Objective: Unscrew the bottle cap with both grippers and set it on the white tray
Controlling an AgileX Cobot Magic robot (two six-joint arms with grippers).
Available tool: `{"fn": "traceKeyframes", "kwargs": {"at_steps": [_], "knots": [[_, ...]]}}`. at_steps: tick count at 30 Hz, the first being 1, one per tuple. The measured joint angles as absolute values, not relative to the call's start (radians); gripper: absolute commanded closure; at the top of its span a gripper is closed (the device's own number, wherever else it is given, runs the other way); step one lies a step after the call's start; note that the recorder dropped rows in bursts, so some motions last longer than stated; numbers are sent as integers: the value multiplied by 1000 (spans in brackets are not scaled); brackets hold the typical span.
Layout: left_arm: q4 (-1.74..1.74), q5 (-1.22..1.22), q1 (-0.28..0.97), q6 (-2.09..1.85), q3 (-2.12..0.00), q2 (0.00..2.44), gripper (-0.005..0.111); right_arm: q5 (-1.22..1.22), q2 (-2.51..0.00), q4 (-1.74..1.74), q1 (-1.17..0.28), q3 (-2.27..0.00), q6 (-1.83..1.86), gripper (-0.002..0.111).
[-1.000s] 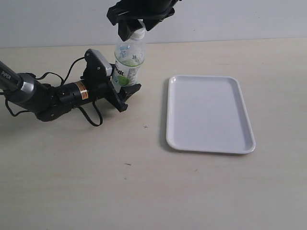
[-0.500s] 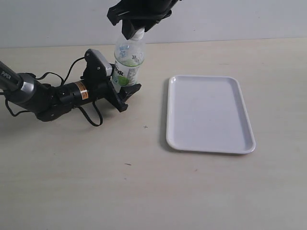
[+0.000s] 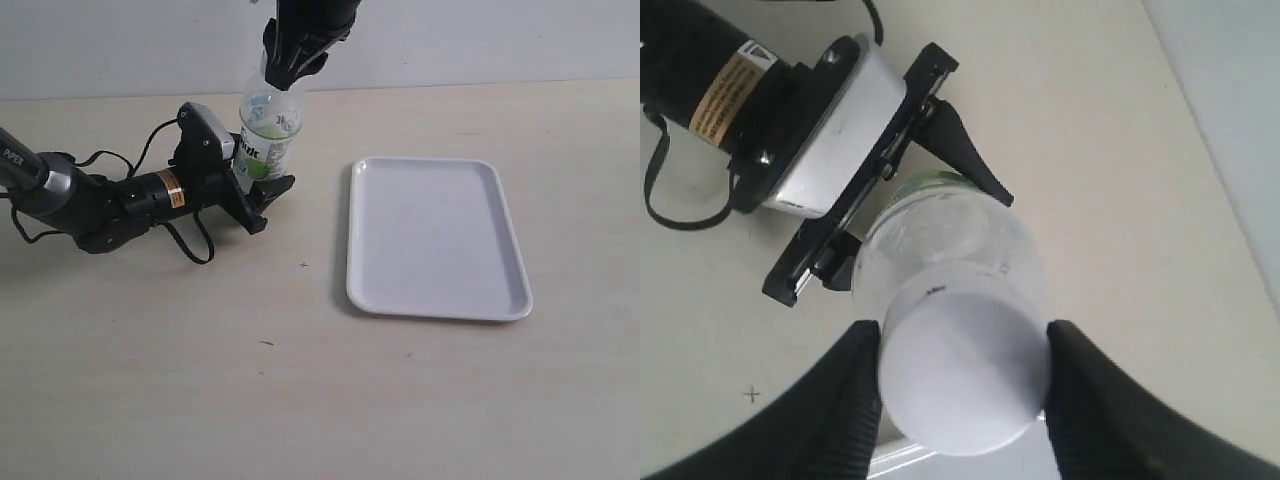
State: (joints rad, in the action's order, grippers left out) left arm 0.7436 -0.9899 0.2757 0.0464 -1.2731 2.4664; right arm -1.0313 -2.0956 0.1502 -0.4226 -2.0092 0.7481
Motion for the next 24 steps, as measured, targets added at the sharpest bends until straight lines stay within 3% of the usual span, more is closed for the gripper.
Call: {"fn": "traceKeyframes", "kwargs": {"at_steps": [11, 24], "knots": [[747, -990, 276, 51, -1273, 2466, 107, -1037, -2096, 158, -423, -2009, 1270, 108], [751, -992, 276, 71, -1273, 2466, 107, -1027, -2096, 151, -423, -2009, 1629, 108]]}}
